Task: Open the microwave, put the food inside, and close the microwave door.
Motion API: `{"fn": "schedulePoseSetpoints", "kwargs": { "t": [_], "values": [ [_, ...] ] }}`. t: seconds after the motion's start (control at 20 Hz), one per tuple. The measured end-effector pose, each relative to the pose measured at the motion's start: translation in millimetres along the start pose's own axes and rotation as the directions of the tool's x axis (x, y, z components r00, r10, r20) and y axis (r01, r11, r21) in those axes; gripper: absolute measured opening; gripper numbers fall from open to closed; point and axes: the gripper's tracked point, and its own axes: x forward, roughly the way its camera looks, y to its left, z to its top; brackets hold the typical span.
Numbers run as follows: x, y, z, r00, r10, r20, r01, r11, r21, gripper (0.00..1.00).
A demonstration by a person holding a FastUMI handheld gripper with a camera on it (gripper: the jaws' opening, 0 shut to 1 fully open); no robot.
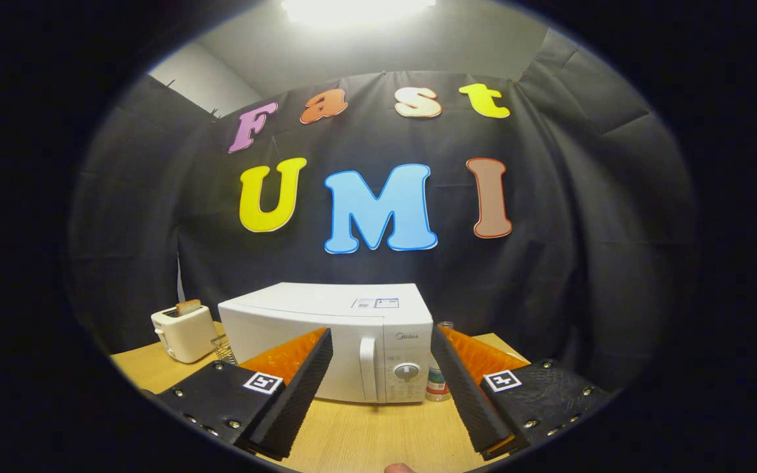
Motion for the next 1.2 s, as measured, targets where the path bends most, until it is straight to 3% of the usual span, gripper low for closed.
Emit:
{"fn": "schedulePoseSetpoints", "kwargs": {
  "t": [0.4,0.9,1.1,1.2],
  "values": [
    [61.2,24.8,-49.1,0.994,0.052,-0.093,-0.058,0.997,-0.059,0.96],
    [115.3,26.5,-118.4,0.973,0.014,-0.229,-0.036,0.995,-0.088,0.96],
    [128.8,22.1,-138.0,0.96,-0.01,-0.278,-0.005,0.999,-0.053,0.77],
    [134.0,15.0,-139.5,0.959,-0.042,-0.281,0.027,0.998,-0.056,0.75]
  ]
}}
